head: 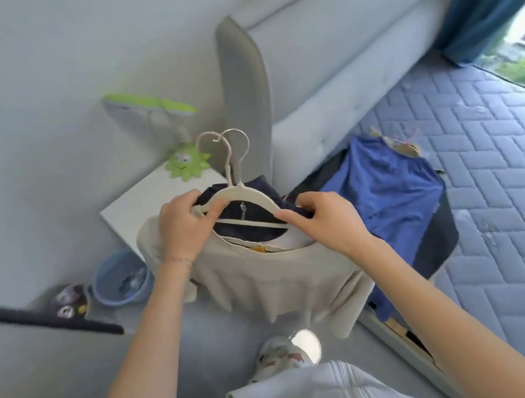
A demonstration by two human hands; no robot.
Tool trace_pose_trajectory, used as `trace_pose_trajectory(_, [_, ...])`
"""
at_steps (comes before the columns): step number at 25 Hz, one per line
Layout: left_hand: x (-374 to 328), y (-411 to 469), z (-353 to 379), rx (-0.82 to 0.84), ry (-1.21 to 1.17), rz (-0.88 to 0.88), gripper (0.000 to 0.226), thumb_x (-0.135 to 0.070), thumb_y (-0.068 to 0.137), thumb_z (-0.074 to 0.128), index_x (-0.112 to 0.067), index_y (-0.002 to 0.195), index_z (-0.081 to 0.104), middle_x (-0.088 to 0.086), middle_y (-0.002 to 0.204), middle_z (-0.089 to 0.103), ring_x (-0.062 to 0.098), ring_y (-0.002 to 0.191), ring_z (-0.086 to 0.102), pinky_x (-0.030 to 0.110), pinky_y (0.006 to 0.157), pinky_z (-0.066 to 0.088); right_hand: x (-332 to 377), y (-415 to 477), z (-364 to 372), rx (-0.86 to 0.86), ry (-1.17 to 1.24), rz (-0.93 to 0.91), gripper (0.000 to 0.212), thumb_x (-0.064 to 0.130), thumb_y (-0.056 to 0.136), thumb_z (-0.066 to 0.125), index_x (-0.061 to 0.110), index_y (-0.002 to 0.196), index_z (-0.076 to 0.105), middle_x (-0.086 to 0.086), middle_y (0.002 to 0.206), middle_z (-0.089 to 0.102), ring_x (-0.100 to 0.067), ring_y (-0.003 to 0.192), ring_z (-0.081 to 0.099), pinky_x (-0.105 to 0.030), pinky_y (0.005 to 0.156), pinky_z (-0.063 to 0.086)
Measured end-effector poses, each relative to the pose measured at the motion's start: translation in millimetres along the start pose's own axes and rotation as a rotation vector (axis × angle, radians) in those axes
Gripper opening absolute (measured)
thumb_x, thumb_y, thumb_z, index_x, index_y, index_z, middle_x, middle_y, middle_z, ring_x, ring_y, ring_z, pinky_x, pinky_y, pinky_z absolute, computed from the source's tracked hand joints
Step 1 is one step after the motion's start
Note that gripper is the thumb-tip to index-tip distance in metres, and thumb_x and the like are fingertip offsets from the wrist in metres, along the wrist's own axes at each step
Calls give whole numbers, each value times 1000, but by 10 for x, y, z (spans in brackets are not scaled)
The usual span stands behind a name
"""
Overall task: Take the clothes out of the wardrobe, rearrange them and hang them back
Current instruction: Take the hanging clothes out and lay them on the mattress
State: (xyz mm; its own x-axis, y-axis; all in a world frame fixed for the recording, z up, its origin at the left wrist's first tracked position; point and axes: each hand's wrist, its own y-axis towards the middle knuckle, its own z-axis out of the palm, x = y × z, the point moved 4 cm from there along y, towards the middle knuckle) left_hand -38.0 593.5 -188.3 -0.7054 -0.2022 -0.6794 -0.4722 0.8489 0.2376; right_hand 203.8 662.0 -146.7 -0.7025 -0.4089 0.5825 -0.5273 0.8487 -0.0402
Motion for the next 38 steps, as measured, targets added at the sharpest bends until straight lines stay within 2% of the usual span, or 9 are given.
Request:
trace_pose_trajectory(5, [-662,568,725,136,-13,198,64,-78,77,48,-21,54,28,-5,47,31,23,53,35,31,60,24,-623,21,-371,-253,0,321,58,64,83,55,11,62,43,0,52,42,-14,51,37,-29,50,27])
trace_pose_trajectory(9, [-1182,929,1319,251,6,272,70,-82,73,42,-15,55,37,-2,50,38,25,57,38,39,67,35,-1030,-1,-711,-417,20,479,60,67,82,57,17,57,35,2,49,39,-14,48,34,-30,51,30])
trace_pose_trajectory(15, [-2028,1366,2250,354,-61,388,79,-88,68,38,-10,59,38,4,56,42,27,65,43,42,74,33,-1803,51,-1243,-608,46,623,64,69,81,59,12,58,37,1,49,34,-15,50,32,-33,50,28])
trace_pose_trajectory(20, [-2672,1814,3200,390,-76,426,70,-85,70,39,-16,60,41,-4,58,44,23,67,44,39,73,31,-2742,405,-1758,-636,38,684,63,69,80,57,13,59,40,1,48,37,-14,49,37,-32,50,30])
trace_pose_trajectory(26, [-3042,2463,4583,529,-18,377,65,-85,70,38,-22,59,28,-8,55,37,21,68,42,36,72,26,-4034,1169,-2022,-553,128,766,51,64,84,56,19,63,47,4,55,49,-18,61,50,-34,55,37])
trace_pose_trajectory(29, [-2996,2731,5338,627,-38,364,60,-84,71,39,-26,58,34,-10,58,45,19,72,47,33,73,24,-4689,1539,-1917,-501,189,809,39,61,88,54,24,80,63,4,69,63,-20,73,59,-36,64,46])
trace_pose_trajectory(33, [-2679,2981,6423,765,-15,362,49,-68,85,51,-21,73,54,-5,73,60,23,86,56,35,78,28,-5600,1958,-1535,-440,224,880,39,57,91,52,20,91,65,-3,82,67,-25,84,61,-39,71,48])
trace_pose_trajectory(36, [-2387,3070,7179,759,21,364,43,-60,88,53,-19,82,61,-5,80,64,23,92,57,34,77,27,-6228,2239,-1147,-443,201,939,43,57,92,50,15,85,63,-5,82,67,-29,85,60,-42,78,47])
trace_pose_trajectory(38, [-2221,3145,7609,696,36,342,42,-58,88,55,-17,79,60,-6,76,59,26,93,56,33,75,25,-6622,2449,-922,-457,152,963,42,57,93,48,20,93,67,-2,90,70,-26,93,60,-42,88,44])
